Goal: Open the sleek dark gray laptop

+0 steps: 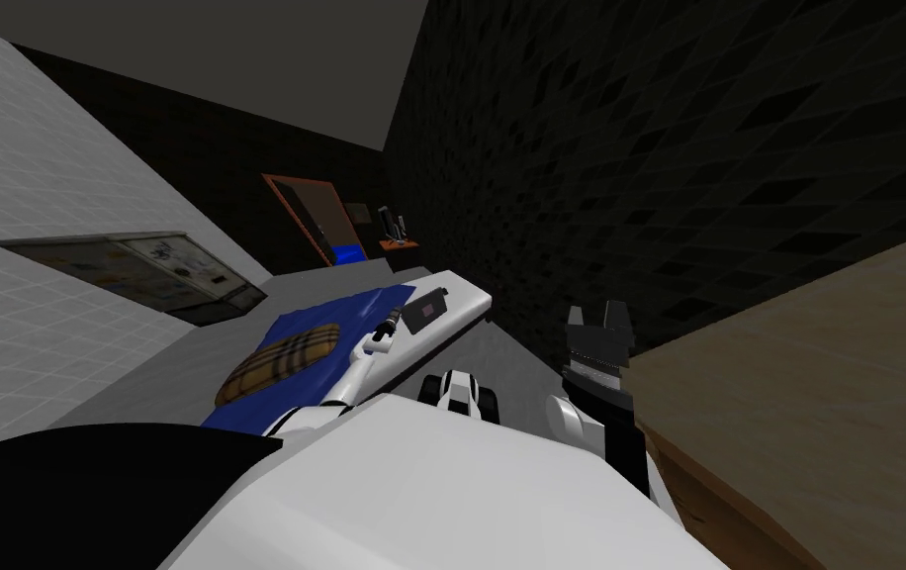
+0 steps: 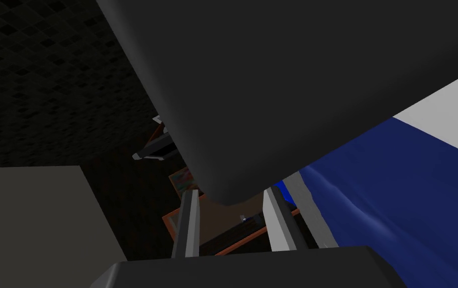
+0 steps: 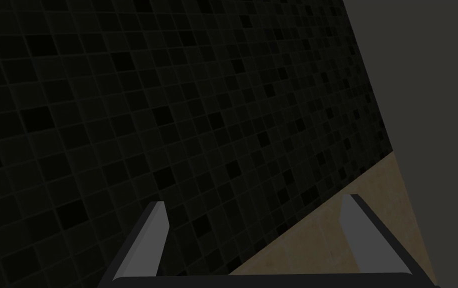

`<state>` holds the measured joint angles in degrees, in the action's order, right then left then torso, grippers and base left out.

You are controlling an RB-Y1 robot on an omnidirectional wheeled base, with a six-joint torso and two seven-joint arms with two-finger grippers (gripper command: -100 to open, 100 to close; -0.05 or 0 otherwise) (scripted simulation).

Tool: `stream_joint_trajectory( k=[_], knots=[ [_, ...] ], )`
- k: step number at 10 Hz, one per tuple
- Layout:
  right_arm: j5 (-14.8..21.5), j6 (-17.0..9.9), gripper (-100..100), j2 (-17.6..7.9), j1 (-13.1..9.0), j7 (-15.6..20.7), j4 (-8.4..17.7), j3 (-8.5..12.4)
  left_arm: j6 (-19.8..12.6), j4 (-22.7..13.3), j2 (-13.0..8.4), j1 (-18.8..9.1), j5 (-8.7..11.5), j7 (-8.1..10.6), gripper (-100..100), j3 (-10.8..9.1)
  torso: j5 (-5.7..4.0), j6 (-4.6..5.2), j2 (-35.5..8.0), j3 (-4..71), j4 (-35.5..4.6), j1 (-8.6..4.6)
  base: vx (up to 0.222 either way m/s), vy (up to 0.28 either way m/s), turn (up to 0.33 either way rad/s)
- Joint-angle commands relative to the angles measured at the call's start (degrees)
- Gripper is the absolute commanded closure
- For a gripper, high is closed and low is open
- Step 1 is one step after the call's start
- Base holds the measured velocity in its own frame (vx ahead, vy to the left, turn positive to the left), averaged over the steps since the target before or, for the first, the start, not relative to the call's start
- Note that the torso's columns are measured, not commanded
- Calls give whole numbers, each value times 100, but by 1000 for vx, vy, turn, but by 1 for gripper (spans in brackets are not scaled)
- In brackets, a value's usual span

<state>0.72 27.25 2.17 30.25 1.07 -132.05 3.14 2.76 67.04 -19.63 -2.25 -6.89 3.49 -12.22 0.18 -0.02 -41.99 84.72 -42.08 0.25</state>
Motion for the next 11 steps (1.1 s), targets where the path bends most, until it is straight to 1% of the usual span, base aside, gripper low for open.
stream_joint_trajectory(
  k=[1, 2, 3, 4, 5, 6, 7, 8, 9, 10, 11],
  knots=[
    [0, 0, 0, 0, 1, 0, 0, 0, -413, -60, -149, -110, 166, 199, 100, 52, -3, -5, -2, 1, 0, -13, -45, 66, -146],
    [0, 0, 0, 0, 0, 0, 0, 0, -447, -60, -149, -110, 166, 199, 100, 52, -1, 9, -5, -2, -2, -9, -36, 58, -84],
    [0, 0, 0, 0, 1, 0, 0, 0, -665, -132, -241, -208, 270, 317, 100, 78, -1, 2, -10, -4, -1, -17, -39, 64, -125],
    [0, 0, 0, 0, 0, 0, 0, 0, -808, -204, -333, -306, 373, 435, 100, 103, -1, 9, -12, -6, -3, -12, -73, 90, -243],
    [0, 0, 0, 0, 0, 0, 0, 0, -899, -204, -333, -306, 373, 435, 100, 103, 0, 18, -19, -10, -9, -8, -54, 69, -95],
    [0, 0, 0, 0, 1, 0, 0, 0, -1118, -277, -425, -404, 477, 554, 100, 129, -4, -1, -20, -10, -7, -21, -41, 59, -122],
    [0, 0, 0, 0, 1, 0, 0, 0, -1256, -349, -516, -502, 581, 672, 100, 155, -4, -1, -19, -9, -4, -21, -69, 84, -196],
    [0, 0, 0, 0, 0, 0, 0, 0, -1350, -349, -516, -502, 581, 672, 100, 155, -5, 5, -22, -11, -11, -10, -58, 60, -113],
    [0, 0, 0, 0, 1, 0, 0, 0, -1541, -422, -608, -600, 685, 790, 100, 181, -7, -5, -25, -12, -9, -21, -61, 62, -152],
    [0, 0, 0, 0, 0, 0, 0, 0, -1576, -422, -608, -600, 685, 790, 100, 181, -6, -2, -28, -13, -9, -18, -43, 53, -85],
    [0, 0, 0, 0, 1, 0, 0, 0, -1774, -494, -700, -698, 789, 908, 100, 207, -8, -10, -26, -12, -9, -21, -48, 53, -145]
  ],
)
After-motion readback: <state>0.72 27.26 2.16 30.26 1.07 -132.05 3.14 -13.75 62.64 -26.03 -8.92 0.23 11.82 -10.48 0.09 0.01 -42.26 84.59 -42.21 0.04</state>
